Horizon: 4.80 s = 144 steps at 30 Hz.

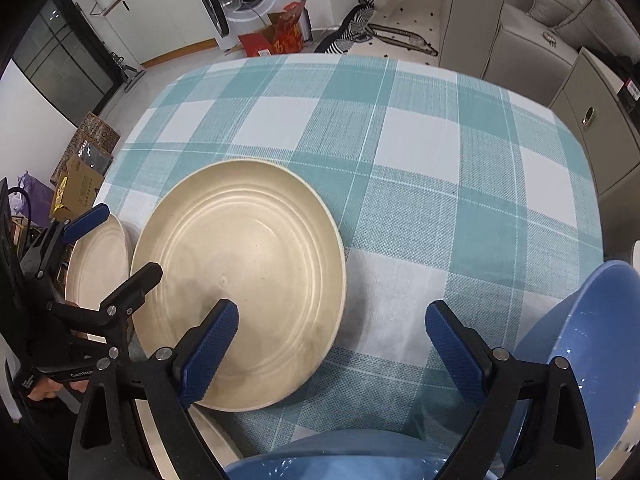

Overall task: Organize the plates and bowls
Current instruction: 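Move both grippers forward and down toward the largest cream plate's rim, then close the left gripper on the plate rim while the right gripper grips the rim too, then lift the cream plate with both grippers and tilt it up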

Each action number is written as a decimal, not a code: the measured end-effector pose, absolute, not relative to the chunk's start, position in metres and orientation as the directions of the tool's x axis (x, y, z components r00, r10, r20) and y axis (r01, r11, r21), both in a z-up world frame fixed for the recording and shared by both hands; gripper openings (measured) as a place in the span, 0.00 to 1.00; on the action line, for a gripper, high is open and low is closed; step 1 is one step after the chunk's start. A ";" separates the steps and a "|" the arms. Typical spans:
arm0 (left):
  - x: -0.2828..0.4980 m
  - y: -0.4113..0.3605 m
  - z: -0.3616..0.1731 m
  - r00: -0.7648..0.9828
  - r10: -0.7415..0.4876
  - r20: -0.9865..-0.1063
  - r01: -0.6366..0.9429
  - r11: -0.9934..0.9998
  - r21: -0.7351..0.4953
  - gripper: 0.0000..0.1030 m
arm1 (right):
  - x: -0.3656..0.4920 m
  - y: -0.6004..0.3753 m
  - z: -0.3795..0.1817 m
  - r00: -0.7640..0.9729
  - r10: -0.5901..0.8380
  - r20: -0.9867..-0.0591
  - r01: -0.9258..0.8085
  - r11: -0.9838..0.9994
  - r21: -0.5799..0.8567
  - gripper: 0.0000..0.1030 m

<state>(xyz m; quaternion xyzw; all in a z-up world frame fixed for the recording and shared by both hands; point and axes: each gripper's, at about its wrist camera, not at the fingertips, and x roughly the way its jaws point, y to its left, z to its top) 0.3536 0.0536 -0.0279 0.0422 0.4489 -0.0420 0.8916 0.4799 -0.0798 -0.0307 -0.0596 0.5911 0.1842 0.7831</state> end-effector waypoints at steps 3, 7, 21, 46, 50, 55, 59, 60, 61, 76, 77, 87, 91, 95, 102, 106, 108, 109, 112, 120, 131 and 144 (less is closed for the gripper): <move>0.356 0.052 -0.031 0.584 -0.043 -0.810 0.122 0.992 0.035 0.99 | 0.483 -0.078 -0.037 0.210 0.214 -0.954 -0.349 0.928 0.132 0.86; 0.358 0.051 -0.033 0.575 -0.049 -0.817 0.129 0.991 0.032 0.94 | 0.484 -0.077 -0.042 0.188 0.207 -0.960 -0.341 0.930 0.134 0.77; 0.363 0.049 -0.045 0.517 -0.074 -0.853 0.150 0.989 0.005 0.70 | 0.485 -0.068 -0.058 0.128 0.213 -0.969 -0.352 0.923 0.157 0.62; 0.364 0.049 -0.047 0.514 -0.074 -0.854 0.140 0.990 -0.002 0.39 | 0.480 -0.067 -0.063 0.143 0.165 -0.976 -0.366 0.925 0.103 0.24; 0.367 0.048 -0.048 0.513 -0.072 -0.856 0.131 0.991 -0.005 0.38 | 0.482 -0.069 -0.064 0.150 0.160 -0.976 -0.365 0.926 0.095 0.19; 0.369 0.047 -0.049 0.515 -0.069 -0.854 0.122 0.992 -0.006 0.31 | 0.483 -0.073 -0.063 0.171 0.144 -0.975 -0.358 0.931 0.074 0.16; 0.369 0.049 -0.048 0.514 -0.071 -0.855 0.117 0.993 -0.012 0.27 | 0.486 -0.078 -0.063 0.191 0.142 -0.971 -0.340 0.938 0.070 0.11; 0.369 0.049 -0.048 0.514 -0.070 -0.855 0.114 0.993 -0.013 0.25 | 0.486 -0.079 -0.063 0.193 0.144 -0.971 -0.338 0.939 0.072 0.11; 0.369 0.050 -0.048 0.515 -0.072 -0.854 0.110 0.994 -0.017 0.25 | 0.487 -0.079 -0.063 0.195 0.146 -0.970 -0.334 0.940 0.074 0.11; 0.365 0.048 -0.036 0.531 -0.092 -0.842 0.102 0.994 -0.044 0.22 | 0.485 -0.089 -0.044 0.257 0.140 -0.956 -0.311 0.949 0.056 0.10; 0.364 0.048 -0.034 0.534 -0.091 -0.841 0.101 0.994 -0.043 0.22 | 0.485 -0.089 -0.043 0.260 0.141 -0.955 -0.310 0.949 0.056 0.10; 0.356 0.050 -0.016 0.569 -0.088 -0.818 0.095 0.995 -0.041 0.22 | 0.475 -0.090 -0.026 0.298 0.161 -0.941 -0.311 0.948 0.063 0.10; 0.349 0.053 -0.005 0.591 -0.086 -0.802 0.088 0.995 -0.041 0.22 | 0.470 -0.088 -0.015 0.320 0.171 -0.932 -0.315 0.947 0.065 0.10; 0.343 0.054 0.007 0.613 -0.080 -0.786 0.078 0.996 -0.040 0.22 | 0.463 -0.088 -0.002 0.347 0.184 -0.920 -0.320 0.945 0.068 0.10; 0.328 0.058 0.025 0.645 -0.072 -0.761 0.067 0.997 -0.038 0.22 | 0.449 -0.085 0.020 0.386 0.201 -0.900 -0.332 0.941 0.067 0.10; 0.317 0.061 0.035 0.662 -0.063 -0.747 0.058 0.998 -0.033 0.22 | 0.440 -0.081 0.031 0.404 0.213 -0.889 -0.345 0.936 0.068 0.10; 0.312 0.063 0.040 0.671 -0.057 -0.739 0.051 0.998 -0.031 0.22 | 0.438 -0.079 0.035 0.409 0.221 -0.885 -0.349 0.934 0.071 0.10; 0.309 0.064 0.043 0.676 -0.055 -0.735 0.050 0.998 -0.029 0.22 | 0.434 -0.078 0.039 0.415 0.223 -0.882 -0.353 0.933 0.070 0.10; 0.301 0.065 0.050 0.689 -0.047 -0.723 0.043 0.999 -0.024 0.22 | 0.428 -0.076 0.046 0.427 0.231 -0.874 -0.361 0.930 0.070 0.10; 0.275 0.070 0.067 0.718 -0.030 -0.696 0.021 1.000 -0.021 0.22 | 0.403 -0.070 0.067 0.457 0.256 -0.852 -0.393 0.917 0.065 0.10; 0.234 0.071 0.086 0.755 -0.007 -0.655 -0.001 1.000 -0.012 0.22 | 0.365 -0.066 0.092 0.492 0.291 -0.821 -0.433 0.899 0.060 0.10; 0.196 0.070 0.090 0.767 0.008 -0.642 -0.016 1.000 -0.007 0.22 | 0.330 -0.063 0.091 0.490 0.308 -0.816 -0.458 0.887 0.060 0.10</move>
